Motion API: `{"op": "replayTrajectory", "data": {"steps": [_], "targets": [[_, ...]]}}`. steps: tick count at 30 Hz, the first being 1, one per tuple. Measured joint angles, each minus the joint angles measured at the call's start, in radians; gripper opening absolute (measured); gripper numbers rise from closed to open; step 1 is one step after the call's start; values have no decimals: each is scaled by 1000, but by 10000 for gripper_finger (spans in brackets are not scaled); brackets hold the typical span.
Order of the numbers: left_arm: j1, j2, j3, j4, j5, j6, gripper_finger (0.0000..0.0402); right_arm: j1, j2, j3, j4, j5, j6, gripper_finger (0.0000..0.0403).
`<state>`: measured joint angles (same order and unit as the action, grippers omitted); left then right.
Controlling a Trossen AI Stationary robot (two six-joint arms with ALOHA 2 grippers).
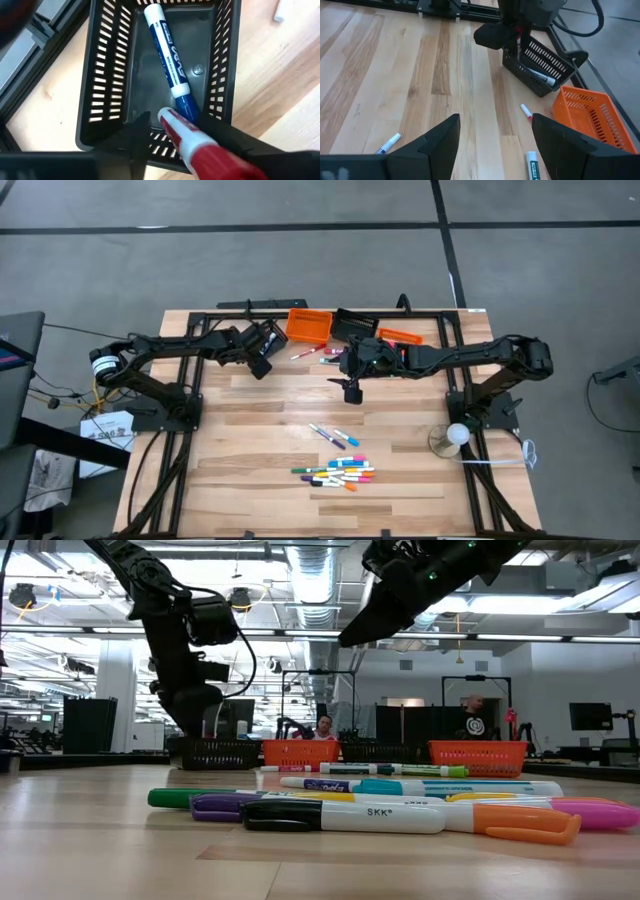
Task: Pick & Place Markers
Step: Put the large red marker into the left black bin, then put the large light blue marker into the left black bin
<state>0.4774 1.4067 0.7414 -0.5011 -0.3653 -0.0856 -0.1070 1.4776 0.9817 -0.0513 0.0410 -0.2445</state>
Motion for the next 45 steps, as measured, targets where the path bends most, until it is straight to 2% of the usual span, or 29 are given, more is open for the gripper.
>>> {"op": "replayTrajectory", "data": {"steps": [4, 8, 15, 18, 22, 27, 31, 38, 41, 43, 45], "targets": [[0, -4, 0, 0, 0, 7, 213, 0, 0, 0, 1, 0, 0, 240], [-1, -49, 0, 15, -21, 8, 233, 0, 0, 0, 15, 0, 1, 240], [-1, -199, 0, 107, -149, 49, 223, 0, 0, 0, 30, 0, 1, 240], [-1, -259, 0, 185, -160, 80, 215, 0, 0, 0, 30, 0, 1, 240], [-26, -330, 0, 208, -128, 109, 207, 0, 0, 0, 27, 0, 1, 240], [-124, -386, 1, 77, -7, 56, 202, 2, 0, 0, 6, 0, 3, 240], [-246, -369, -3, -54, 23, -62, 197, 3, 0, 0, -1, -11, 9, 240], [-478, -256, -37, -175, 101, -279, 184, 17, 0, 0, -1, -18, 11, 240], [-549, -194, -38, -226, 69, -342, 178, 18, 0, 0, -1, -18, 10, 240], [-562, -152, -38, -238, 13, -373, 175, 18, 0, 0, -1, -18, 10, 240], [-555, -108, -38, -244, -1, -387, 172, 18, 0, 0, -2, -18, 9, 240]]}}
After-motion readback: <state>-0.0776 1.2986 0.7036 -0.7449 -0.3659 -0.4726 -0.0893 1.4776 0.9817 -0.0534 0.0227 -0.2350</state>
